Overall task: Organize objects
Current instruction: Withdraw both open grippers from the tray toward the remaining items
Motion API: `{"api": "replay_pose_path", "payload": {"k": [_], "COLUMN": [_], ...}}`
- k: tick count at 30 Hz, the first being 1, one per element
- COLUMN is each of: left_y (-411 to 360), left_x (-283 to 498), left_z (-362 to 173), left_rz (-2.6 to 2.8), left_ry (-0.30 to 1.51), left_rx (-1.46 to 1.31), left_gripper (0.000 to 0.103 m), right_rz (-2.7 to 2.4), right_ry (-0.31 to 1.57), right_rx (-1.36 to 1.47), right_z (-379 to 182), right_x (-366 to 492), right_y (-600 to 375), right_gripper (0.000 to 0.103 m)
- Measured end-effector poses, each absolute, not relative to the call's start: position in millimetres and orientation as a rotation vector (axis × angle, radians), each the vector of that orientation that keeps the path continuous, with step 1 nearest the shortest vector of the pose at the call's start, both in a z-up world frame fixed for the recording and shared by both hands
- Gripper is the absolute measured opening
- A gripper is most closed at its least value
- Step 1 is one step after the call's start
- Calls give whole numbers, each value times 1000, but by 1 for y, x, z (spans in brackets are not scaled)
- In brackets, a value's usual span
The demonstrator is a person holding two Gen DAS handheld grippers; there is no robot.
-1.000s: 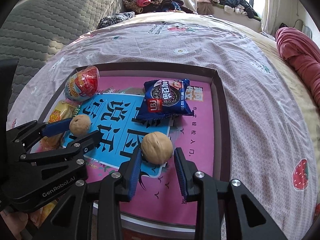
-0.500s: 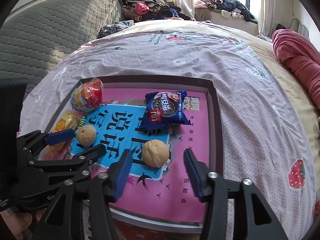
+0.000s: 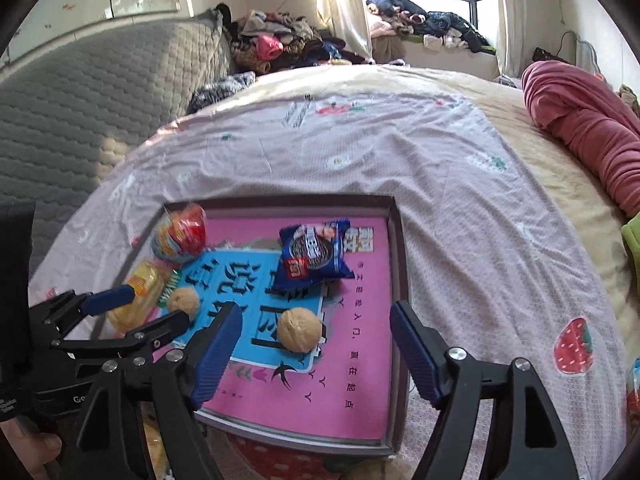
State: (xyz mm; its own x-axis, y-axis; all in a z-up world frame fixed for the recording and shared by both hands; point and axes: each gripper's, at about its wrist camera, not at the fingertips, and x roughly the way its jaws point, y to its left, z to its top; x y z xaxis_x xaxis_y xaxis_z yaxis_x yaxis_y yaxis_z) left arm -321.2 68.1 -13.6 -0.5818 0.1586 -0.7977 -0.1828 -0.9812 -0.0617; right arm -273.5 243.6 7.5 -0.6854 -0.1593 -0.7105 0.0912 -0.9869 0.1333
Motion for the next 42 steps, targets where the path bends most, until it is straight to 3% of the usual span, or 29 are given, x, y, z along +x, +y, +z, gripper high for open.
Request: {"api": "replay_pose_path", "payload": {"k": [12,21,42], "left_y": [41,30,36], "left_x": [-239,-164,-62], "left_z": [60,118,158], "left_rz": [2730,2799,2808], "left_ry": [-61,-73,-20], "left_rx": [-1227,-1140,-1102], "left_gripper": [84,85,85], "right_rz": [-2829,-2860,-2904], "right_ry": [-138,-136,-48], "right_rx": [893,854,816], "right_z": [107,152,202], "right_x": [-168,-96,-4], "right_y": [243,248,240], "right_gripper": [96,96,96]}}
